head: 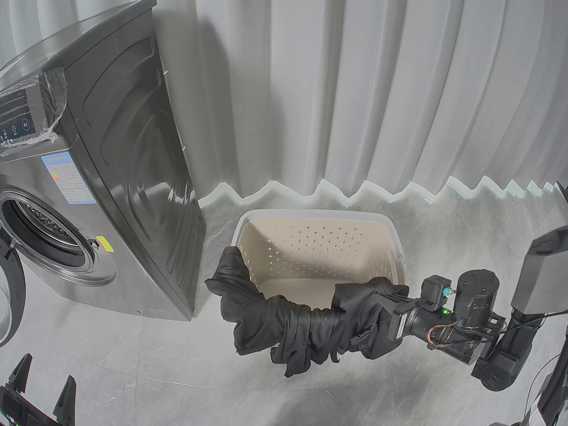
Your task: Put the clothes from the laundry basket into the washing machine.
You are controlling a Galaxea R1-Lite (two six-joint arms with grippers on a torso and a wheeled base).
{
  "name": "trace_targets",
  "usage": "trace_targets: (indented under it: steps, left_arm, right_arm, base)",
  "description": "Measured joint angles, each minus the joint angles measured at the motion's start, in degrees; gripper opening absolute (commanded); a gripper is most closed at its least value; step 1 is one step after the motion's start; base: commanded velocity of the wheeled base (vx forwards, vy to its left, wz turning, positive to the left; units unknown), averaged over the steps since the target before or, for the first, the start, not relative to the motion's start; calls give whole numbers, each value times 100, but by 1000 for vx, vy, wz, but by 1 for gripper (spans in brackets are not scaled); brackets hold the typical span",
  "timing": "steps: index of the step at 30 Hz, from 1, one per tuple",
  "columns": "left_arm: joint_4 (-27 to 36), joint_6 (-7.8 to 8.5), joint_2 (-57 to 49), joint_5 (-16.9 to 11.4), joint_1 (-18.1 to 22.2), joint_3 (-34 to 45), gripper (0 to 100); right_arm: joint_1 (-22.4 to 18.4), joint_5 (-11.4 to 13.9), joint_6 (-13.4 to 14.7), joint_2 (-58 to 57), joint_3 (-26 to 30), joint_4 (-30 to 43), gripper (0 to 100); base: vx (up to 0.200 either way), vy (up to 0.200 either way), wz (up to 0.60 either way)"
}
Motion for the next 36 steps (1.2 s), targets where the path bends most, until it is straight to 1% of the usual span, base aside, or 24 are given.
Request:
trace_targets:
  steps: [7,10,12,16,21,23,27,33,36]
  left_arm:
    - [0,0,0,0,0,0,100]
    - [2,20,0,0,0,0,100]
    - [2,49,0,1,0,0,100]
    - [5,77,0,46,0,0,100]
    - [5,77,0,57,0,0,100]
    - [5,77,0,60,0,0,100]
    - [5,74,0,57,0,0,100]
    - [5,85,0,60,0,0,100]
    - [5,83,0,60,0,0,100]
  right_arm:
    - [144,7,-5,-813,-182,4,0]
    - [246,7,-55,-1185,-232,4,0]
    - [336,10,-141,-1436,-280,4,0]
    - [436,2,-453,-1786,-452,-5,0]
    - [435,-28,-512,-1990,-540,-2,0]
    - [395,-140,-550,-2031,-584,0,0]
    - [350,-523,-594,-2072,-708,30,0]
    - [332,-991,-602,-2092,-812,72,0]
    - [345,-1145,-600,-2138,-820,83,0]
  base:
    - [0,0,0]
    - [0,0,0]
    - [0,0,0]
    - [0,0,0]
    - [0,0,0]
    - [0,0,0]
    - [0,0,0]
    - [0,0,0]
    - [-133,0,0]
